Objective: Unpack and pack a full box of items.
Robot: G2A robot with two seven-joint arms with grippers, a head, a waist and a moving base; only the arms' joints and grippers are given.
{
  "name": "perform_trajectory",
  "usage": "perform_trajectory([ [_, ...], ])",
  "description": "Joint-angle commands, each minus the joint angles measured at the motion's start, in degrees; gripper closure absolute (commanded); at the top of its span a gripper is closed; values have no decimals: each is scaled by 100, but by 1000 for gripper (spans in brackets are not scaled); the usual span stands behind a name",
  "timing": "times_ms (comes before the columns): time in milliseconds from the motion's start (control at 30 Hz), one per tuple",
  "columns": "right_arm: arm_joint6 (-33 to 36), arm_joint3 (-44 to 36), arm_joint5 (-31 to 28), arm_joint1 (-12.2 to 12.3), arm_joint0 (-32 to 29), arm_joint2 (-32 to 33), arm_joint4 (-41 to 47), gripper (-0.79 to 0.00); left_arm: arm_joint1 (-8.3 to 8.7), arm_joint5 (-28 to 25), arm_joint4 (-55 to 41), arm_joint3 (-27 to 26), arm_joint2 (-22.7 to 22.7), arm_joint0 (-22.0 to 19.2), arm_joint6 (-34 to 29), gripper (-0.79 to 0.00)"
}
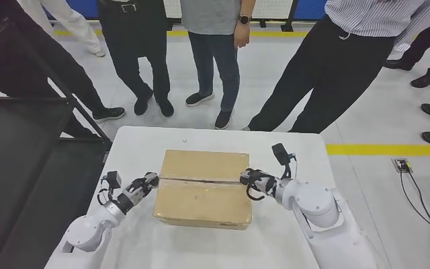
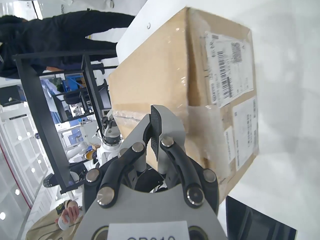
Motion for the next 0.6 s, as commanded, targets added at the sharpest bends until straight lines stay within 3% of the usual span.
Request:
perform_trajectory([
  [0, -93, 52, 117, -4, 16, -2, 31, 0, -4, 5, 9, 6, 10, -13, -16, 0],
  [567, -226, 159, 489, 77, -207, 192, 208, 0, -31, 32, 88, -37, 47, -18, 8, 0],
])
